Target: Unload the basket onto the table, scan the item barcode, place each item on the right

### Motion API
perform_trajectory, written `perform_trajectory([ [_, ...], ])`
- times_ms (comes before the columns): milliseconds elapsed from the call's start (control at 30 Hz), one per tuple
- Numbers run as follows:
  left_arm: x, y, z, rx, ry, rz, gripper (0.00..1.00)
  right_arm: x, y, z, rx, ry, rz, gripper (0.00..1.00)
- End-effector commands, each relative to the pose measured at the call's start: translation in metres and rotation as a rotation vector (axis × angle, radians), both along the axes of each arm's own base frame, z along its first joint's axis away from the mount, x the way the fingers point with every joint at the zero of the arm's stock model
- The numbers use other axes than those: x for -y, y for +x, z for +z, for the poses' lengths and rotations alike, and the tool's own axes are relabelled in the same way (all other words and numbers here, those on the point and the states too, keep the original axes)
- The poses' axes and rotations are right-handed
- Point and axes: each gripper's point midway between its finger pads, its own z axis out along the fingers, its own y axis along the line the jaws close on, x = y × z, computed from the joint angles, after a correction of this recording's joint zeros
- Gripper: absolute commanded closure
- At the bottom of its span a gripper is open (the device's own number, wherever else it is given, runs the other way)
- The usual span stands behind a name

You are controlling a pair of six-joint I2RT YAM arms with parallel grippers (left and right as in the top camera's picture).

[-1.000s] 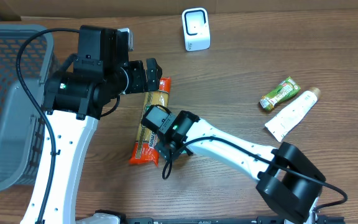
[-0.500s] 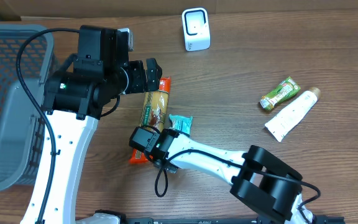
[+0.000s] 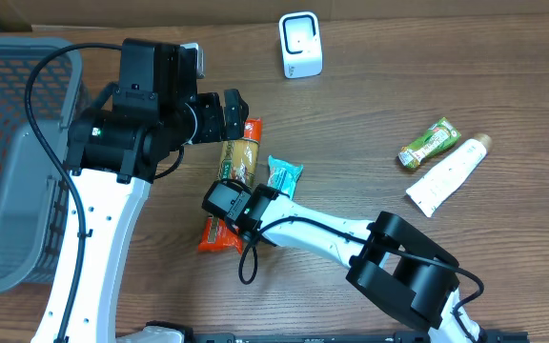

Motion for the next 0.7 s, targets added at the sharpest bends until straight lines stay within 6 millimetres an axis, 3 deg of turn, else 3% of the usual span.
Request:
perform_trajectory([
  [0, 0.002, 0.001, 0.002, 0.004, -0.009, -0.004, 0.00, 0.010, -0.002, -0.023, -0.059, 0.009, -0.080, 0.96],
  [167, 0.002, 0.001, 0.002, 0.004, -0.009, -0.004, 0.00, 0.016, 0.006, -0.009, -0.069, 0.085, -0.202, 0.96],
  [367, 0.002, 0.001, 0.002, 0.004, -0.009, -0.004, 0.00, 0.007, 0.009, 0.056, -0.223, 0.393, -0.297, 0.96],
  [500, 0.002, 0.001, 0.002, 0.004, -0.009, -0.004, 0.00, 0.017, 0.017, 0.109, -0.304, 0.597, -0.380, 0.96],
  [600, 0.002, 0.001, 0.002, 0.003, -0.009, -0.004, 0.00, 0.028, 0.019, 0.128, -0.335, 0.659, -0.398, 0.96],
  [667, 0.002, 0.001, 0.002, 0.003, -0.009, -0.004, 0.00, 0.038, 0.022, 0.128, -0.321, 0.637, -0.420, 0.96],
])
